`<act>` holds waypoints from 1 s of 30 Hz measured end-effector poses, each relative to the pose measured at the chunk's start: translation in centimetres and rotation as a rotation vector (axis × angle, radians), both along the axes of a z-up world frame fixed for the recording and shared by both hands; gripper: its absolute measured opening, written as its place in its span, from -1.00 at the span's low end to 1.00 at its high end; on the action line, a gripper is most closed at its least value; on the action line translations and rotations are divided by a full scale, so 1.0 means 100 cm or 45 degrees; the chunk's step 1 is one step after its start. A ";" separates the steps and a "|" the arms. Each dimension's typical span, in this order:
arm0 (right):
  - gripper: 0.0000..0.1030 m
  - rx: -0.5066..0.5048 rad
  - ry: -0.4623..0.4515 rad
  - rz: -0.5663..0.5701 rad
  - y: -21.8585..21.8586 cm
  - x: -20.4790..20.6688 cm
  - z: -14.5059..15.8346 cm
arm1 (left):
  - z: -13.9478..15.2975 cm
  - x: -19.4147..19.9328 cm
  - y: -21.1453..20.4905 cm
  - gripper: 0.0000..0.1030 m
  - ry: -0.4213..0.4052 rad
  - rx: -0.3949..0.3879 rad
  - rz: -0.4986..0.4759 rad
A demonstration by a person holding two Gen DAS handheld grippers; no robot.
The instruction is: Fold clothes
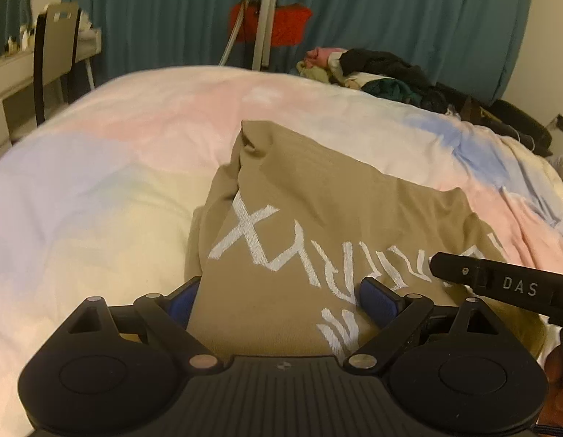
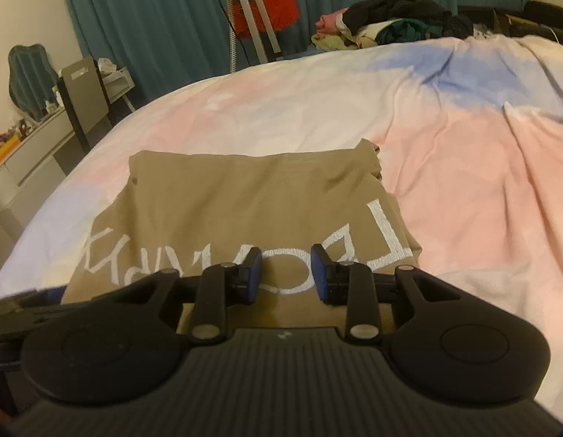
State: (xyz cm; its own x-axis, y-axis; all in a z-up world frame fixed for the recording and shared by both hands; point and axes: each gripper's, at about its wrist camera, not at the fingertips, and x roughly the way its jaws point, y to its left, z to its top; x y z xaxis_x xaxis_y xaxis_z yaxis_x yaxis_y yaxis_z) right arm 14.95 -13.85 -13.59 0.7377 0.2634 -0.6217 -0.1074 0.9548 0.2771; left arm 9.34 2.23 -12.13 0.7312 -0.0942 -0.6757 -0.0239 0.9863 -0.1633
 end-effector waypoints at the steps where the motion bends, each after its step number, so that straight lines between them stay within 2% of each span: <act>1: -0.40 -0.007 -0.006 0.001 0.001 -0.001 0.000 | 0.000 -0.003 0.004 0.79 0.007 -0.038 0.010; 4: -0.40 -0.033 -0.020 0.006 0.003 -0.004 0.001 | 0.006 -0.016 0.012 0.79 0.014 -0.140 0.031; 11: -0.39 -0.033 -0.027 0.002 0.002 -0.008 0.000 | 0.038 -0.061 0.008 0.84 -0.045 -0.206 -0.007; 13: -0.39 -0.028 -0.025 0.001 0.002 -0.008 0.000 | 0.038 -0.072 0.012 0.84 -0.025 -0.280 -0.021; 18: -0.39 -0.025 -0.024 -0.002 0.002 -0.007 -0.001 | 0.024 -0.074 0.021 0.84 0.048 -0.436 -0.009; 24: -0.38 -0.030 -0.020 0.002 0.002 -0.007 0.001 | -0.018 -0.041 0.031 0.81 0.244 -0.691 0.101; 28: -0.38 -0.025 -0.014 0.007 0.001 -0.008 0.002 | -0.024 -0.034 0.043 0.77 0.185 -0.773 0.195; 29: -0.38 -0.029 -0.014 0.009 0.001 -0.008 0.002 | -0.025 -0.033 0.045 0.69 0.171 -0.785 0.217; 30: -0.38 -0.034 -0.013 0.009 0.001 -0.009 0.003 | -0.026 -0.033 0.047 0.50 0.164 -0.793 0.239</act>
State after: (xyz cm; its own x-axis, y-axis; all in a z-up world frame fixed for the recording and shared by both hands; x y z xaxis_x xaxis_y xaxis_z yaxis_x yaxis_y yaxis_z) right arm 14.06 -13.71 -13.33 0.7421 0.2517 -0.6212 -0.1165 0.9611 0.2503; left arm 6.05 6.95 -14.74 0.6901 -0.3743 -0.6194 -0.2439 0.6855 -0.6860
